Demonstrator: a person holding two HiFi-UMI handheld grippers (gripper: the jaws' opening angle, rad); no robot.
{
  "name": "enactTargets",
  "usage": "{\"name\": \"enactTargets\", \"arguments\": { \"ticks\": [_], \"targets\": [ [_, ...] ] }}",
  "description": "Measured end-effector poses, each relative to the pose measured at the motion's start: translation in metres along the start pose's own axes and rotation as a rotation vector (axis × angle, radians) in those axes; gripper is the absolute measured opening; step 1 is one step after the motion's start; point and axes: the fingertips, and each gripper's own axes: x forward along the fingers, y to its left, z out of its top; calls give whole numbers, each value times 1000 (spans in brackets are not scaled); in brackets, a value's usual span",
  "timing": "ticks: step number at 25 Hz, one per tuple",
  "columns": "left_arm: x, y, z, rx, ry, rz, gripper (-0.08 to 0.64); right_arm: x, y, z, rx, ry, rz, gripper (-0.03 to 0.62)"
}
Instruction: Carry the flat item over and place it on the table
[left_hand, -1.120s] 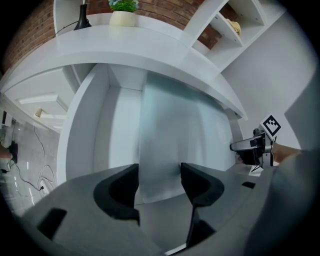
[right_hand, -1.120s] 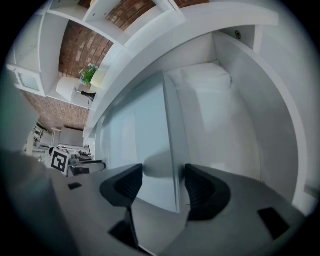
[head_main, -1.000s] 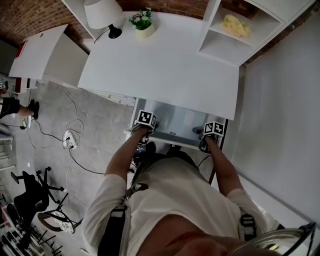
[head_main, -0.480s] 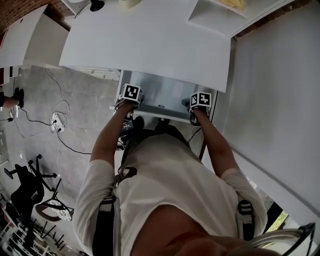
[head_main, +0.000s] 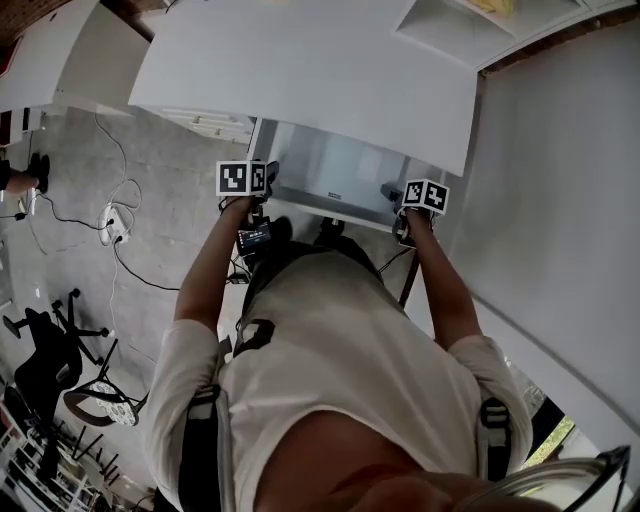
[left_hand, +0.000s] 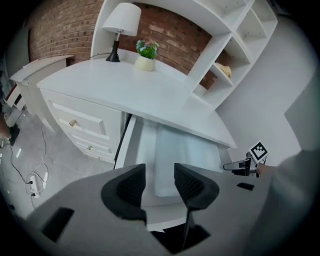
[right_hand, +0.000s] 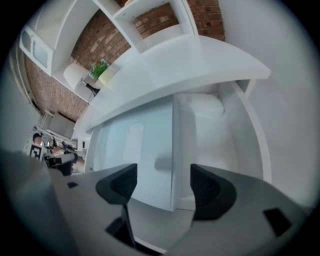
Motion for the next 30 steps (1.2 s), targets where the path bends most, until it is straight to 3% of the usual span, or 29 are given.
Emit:
{"name": "enactTargets", "arguments": {
  "ticks": [3,4,7,9,11,16,20,23,27,30],
  "targets": [
    [-32,-3,2,-34,-85,-65,71,-26,10,10,69,-117,71,289],
    [-43,-4,3,-48,-115,-81,35,-37,16,14,88,-157,102,239],
    [-80,-11,9,-114,-206,-161,21,-70,54,18,111,-242,219,21],
    [-108,-25,15,-166,-269,-261,20,-89,91,12,74,-264,300,12],
    [-130,-41,22,-151,-320,-333,20,-100,130,8,25,-274,383,11],
    [-160,-60,34,61,-350,-336,20,-136,245,1,-38,-295,650,11],
    [-171,-59,35,147,-354,-314,20,-161,318,-15,-101,-285,807,10],
    [-178,-53,29,173,-352,-305,20,-172,347,-25,-192,-304,848,9],
    [-193,-52,12,196,-344,-336,20,-181,370,-51,-382,-339,797,11],
    [-200,-58,-6,220,-330,-391,20,-186,385,-66,-382,-350,824,11]
  ]
}}
